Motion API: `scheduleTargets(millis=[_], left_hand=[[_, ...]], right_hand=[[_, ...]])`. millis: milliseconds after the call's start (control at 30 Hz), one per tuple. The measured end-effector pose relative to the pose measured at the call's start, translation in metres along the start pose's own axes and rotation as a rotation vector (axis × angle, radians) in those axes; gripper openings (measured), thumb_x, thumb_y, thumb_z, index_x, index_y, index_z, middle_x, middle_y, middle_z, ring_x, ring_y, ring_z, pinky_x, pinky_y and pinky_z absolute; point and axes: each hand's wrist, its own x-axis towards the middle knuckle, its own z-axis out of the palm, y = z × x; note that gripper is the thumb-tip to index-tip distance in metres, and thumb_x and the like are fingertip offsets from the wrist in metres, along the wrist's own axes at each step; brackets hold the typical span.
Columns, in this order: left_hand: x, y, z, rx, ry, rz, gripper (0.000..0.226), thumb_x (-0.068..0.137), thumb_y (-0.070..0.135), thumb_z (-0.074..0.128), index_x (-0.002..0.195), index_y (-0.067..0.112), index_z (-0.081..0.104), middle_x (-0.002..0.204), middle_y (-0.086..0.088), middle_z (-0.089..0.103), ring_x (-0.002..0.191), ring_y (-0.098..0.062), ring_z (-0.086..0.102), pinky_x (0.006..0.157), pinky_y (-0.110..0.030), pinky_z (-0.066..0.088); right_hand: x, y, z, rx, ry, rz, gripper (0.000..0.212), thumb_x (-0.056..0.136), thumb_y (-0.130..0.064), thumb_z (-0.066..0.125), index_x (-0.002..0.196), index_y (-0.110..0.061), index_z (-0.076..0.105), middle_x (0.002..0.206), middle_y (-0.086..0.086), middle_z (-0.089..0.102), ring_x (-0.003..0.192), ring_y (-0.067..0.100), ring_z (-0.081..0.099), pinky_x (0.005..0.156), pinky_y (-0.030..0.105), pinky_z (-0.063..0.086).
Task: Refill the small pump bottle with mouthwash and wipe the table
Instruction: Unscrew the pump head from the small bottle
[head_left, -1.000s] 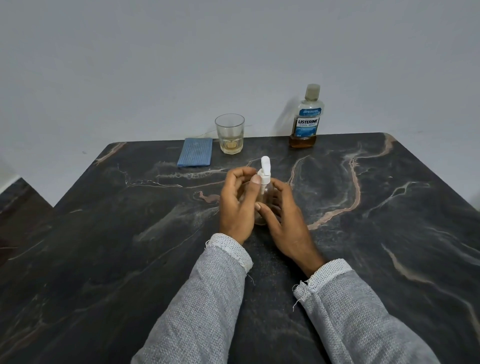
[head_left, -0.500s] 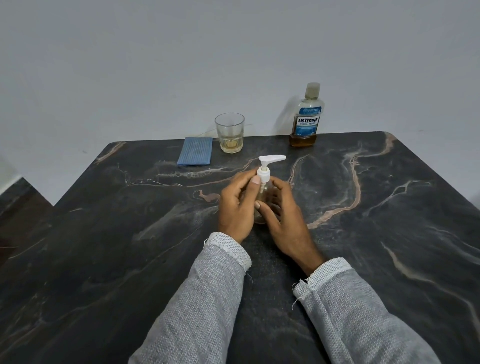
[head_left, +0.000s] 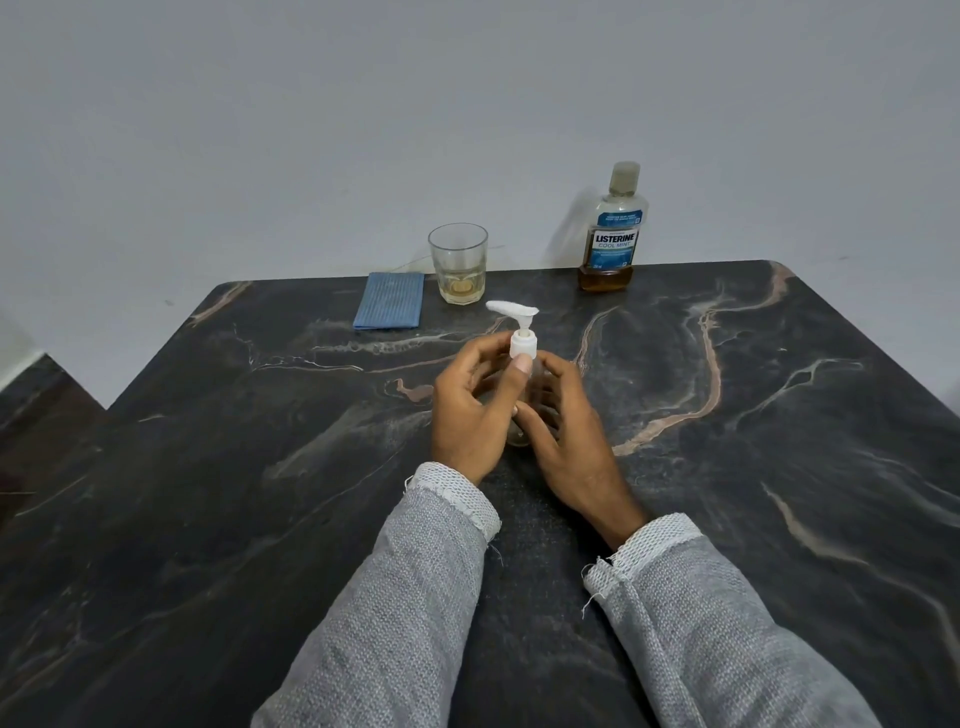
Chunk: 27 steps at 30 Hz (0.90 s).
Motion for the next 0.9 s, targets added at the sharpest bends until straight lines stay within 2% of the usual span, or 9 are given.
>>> scheduleTargets(millis=[133, 233, 300, 400, 500, 667, 767, 900], left_hand=[[0.0, 0.004, -0.003, -0.016, 0.003, -0.017, 0.03, 0.086, 0.02, 0.067, 0.115, 0.028, 0.062, 0.116, 0.004, 0.07, 0.114, -0.01, 0.064, 0.097, -0.028, 0.051], [0.001, 0.006, -0.003, -0.021, -0.065, -0.045, 0.036, 0.092, 0.017, 0.057, 0.127, 0.013, 0.06, 0.125, -0.002, 0.067, 0.12, -0.012, 0.061, 0.103, -0.035, 0.048], [0.001, 0.006, -0.002, 0.02, -0.068, -0.03, 0.033, 0.094, 0.014, 0.058, 0.126, 0.008, 0.061, 0.123, -0.003, 0.068, 0.118, -0.014, 0.062, 0.103, -0.04, 0.049], [0.003, 0.009, -0.002, 0.013, 0.007, -0.033, 0.028, 0.088, 0.011, 0.068, 0.116, 0.015, 0.067, 0.112, -0.002, 0.072, 0.109, -0.016, 0.067, 0.1, -0.043, 0.05], [0.008, 0.016, 0.001, -0.027, 0.059, -0.027, 0.031, 0.082, 0.008, 0.074, 0.107, 0.025, 0.067, 0.106, 0.0, 0.074, 0.104, -0.017, 0.069, 0.095, -0.038, 0.053], [0.011, 0.035, 0.006, -0.118, 0.098, 0.035, 0.035, 0.08, 0.003, 0.074, 0.103, 0.029, 0.067, 0.098, 0.013, 0.075, 0.096, -0.006, 0.07, 0.08, -0.017, 0.053], [0.017, 0.054, 0.007, -0.156, 0.146, 0.068, 0.034, 0.08, 0.002, 0.074, 0.103, 0.025, 0.066, 0.095, 0.014, 0.075, 0.093, -0.005, 0.07, 0.077, -0.016, 0.053], [0.034, 0.092, 0.002, -0.163, 0.191, 0.188, 0.033, 0.08, 0.003, 0.075, 0.107, 0.017, 0.064, 0.101, 0.007, 0.072, 0.095, -0.009, 0.071, 0.079, -0.021, 0.055]], right_hand=[[0.0, 0.0, 0.0, 0.004, -0.004, 0.003, 0.05, 0.09, -0.039, 0.059, 0.135, -0.035, 0.037, 0.123, -0.019, 0.06, 0.113, 0.0, 0.06, 0.094, 0.023, 0.051], [0.001, 0.001, 0.0, 0.006, -0.004, 0.003, 0.05, 0.091, -0.032, 0.061, 0.136, -0.032, 0.038, 0.123, -0.014, 0.061, 0.112, 0.001, 0.06, 0.094, 0.022, 0.05], [0.001, 0.001, 0.0, 0.013, 0.0, 0.001, 0.051, 0.091, -0.031, 0.061, 0.136, -0.03, 0.038, 0.123, -0.015, 0.061, 0.112, 0.001, 0.06, 0.093, 0.022, 0.05], [0.001, 0.001, 0.001, 0.017, 0.003, 0.007, 0.05, 0.091, -0.032, 0.062, 0.136, -0.032, 0.038, 0.124, -0.015, 0.06, 0.112, 0.0, 0.06, 0.091, 0.018, 0.05], [0.001, 0.001, 0.001, 0.014, 0.01, 0.013, 0.049, 0.093, -0.026, 0.063, 0.135, -0.033, 0.039, 0.122, -0.015, 0.06, 0.111, -0.001, 0.06, 0.091, 0.017, 0.05], [0.0, 0.001, 0.0, 0.023, -0.002, 0.024, 0.048, 0.093, -0.026, 0.063, 0.136, -0.028, 0.04, 0.123, -0.014, 0.06, 0.111, 0.0, 0.06, 0.091, 0.016, 0.048], [-0.001, 0.0, 0.0, 0.045, -0.008, 0.029, 0.048, 0.093, -0.025, 0.062, 0.136, -0.029, 0.04, 0.126, -0.017, 0.059, 0.114, -0.002, 0.058, 0.091, 0.012, 0.046], [0.0, -0.001, 0.0, 0.039, -0.019, 0.037, 0.047, 0.093, -0.029, 0.062, 0.134, -0.036, 0.04, 0.126, -0.02, 0.058, 0.114, -0.005, 0.057, 0.092, 0.011, 0.045]])
